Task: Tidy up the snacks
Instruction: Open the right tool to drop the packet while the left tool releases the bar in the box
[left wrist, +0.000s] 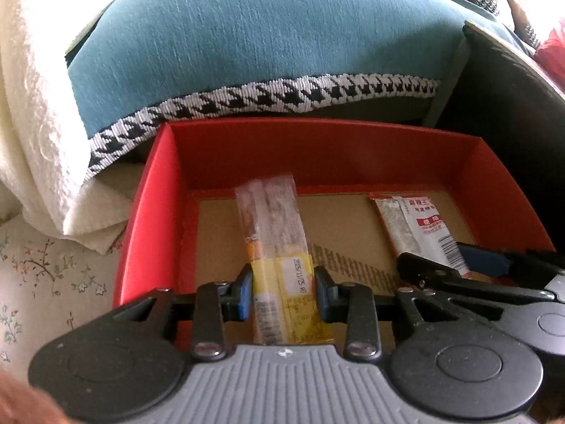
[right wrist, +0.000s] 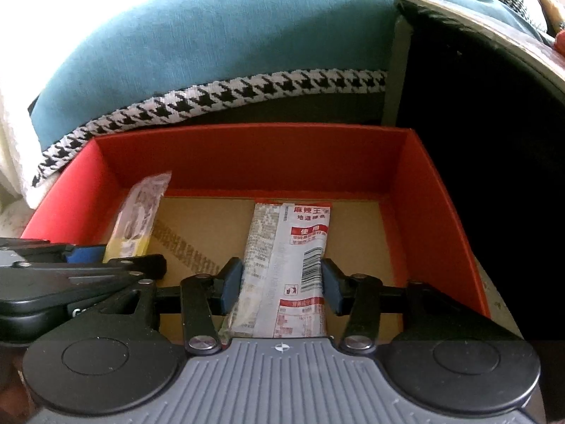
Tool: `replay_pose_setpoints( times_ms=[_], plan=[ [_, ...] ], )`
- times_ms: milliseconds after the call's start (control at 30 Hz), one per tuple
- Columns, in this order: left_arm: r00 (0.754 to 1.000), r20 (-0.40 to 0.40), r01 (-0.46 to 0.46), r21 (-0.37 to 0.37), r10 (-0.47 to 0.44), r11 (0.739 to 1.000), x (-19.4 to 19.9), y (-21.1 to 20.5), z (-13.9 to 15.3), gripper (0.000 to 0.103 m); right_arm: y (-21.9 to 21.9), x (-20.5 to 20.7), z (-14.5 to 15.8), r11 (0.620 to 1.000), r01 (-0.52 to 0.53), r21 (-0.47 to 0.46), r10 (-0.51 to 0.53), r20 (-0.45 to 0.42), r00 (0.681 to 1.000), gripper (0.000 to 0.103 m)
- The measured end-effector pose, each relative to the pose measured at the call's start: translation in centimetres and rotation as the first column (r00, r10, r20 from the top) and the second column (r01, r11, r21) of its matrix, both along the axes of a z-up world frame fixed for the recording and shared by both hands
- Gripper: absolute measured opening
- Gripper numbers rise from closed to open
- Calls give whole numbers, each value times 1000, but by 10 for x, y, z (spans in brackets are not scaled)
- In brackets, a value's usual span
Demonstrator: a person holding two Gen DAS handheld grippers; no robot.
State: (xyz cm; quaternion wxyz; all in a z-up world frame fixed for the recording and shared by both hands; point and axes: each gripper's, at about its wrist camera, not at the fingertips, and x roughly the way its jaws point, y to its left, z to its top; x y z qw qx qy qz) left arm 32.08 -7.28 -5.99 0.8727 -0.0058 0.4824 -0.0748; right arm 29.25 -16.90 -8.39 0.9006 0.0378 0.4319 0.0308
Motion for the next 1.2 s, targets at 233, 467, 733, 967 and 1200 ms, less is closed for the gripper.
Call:
replay_pose_setpoints(
  times_ms=[233, 467, 733, 967, 1200],
  plan=[
    [1000, 3, -9, -10, 9, 1000, -10, 7, 15, 34, -9, -7, 14, 999, 35, 11, -36, 47, 998, 71],
    [998, 56, -18, -19, 19, 1000, -25, 15, 52, 35, -13, -24, 44, 998, 39, 55, -44, 106, 993, 72],
    [995, 88, -38, -69, 44, 997, -64, 33, 87, 35, -18, -50, 76, 997, 39, 65, -48, 137, 989, 72],
    [995, 73, -62, -82, 68, 995, -113, 56, 92, 36, -12, -87, 91, 999, 10, 31, -15, 139, 990, 72],
    [991, 17, -134, -90, 136, 987, -166, 91, 79, 36, -2, -128, 88, 998, -33, 54, 27, 107, 994, 72]
  ],
)
